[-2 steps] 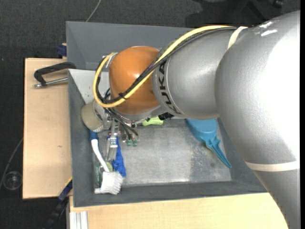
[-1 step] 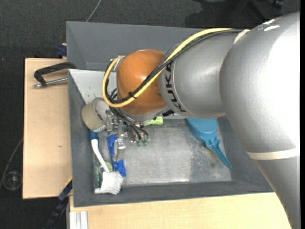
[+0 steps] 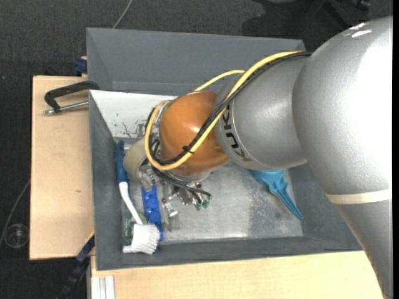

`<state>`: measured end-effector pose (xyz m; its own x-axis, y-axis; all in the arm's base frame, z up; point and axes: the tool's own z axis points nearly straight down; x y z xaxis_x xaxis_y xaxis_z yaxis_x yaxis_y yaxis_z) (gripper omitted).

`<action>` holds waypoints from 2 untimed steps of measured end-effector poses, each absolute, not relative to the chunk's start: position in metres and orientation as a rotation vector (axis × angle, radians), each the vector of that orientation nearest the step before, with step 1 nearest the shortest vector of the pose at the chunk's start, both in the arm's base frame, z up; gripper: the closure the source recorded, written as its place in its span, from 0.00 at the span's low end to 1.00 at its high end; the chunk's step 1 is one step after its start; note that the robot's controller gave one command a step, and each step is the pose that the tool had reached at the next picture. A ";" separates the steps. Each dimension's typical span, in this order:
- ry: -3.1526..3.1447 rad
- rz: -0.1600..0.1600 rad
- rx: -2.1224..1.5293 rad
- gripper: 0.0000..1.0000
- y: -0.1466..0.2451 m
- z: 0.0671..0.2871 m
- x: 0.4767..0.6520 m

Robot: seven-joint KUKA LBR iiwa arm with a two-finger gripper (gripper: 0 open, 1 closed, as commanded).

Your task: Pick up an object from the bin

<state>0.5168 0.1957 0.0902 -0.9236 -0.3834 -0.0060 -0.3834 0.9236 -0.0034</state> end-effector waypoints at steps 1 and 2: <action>3.070 0.005 -0.635 0.00 0.206 0.084 0.498; 3.012 0.001 -0.871 0.00 0.186 0.076 0.499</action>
Offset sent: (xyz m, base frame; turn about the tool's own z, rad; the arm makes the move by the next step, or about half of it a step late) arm -0.0182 -0.0315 -0.0202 -0.3082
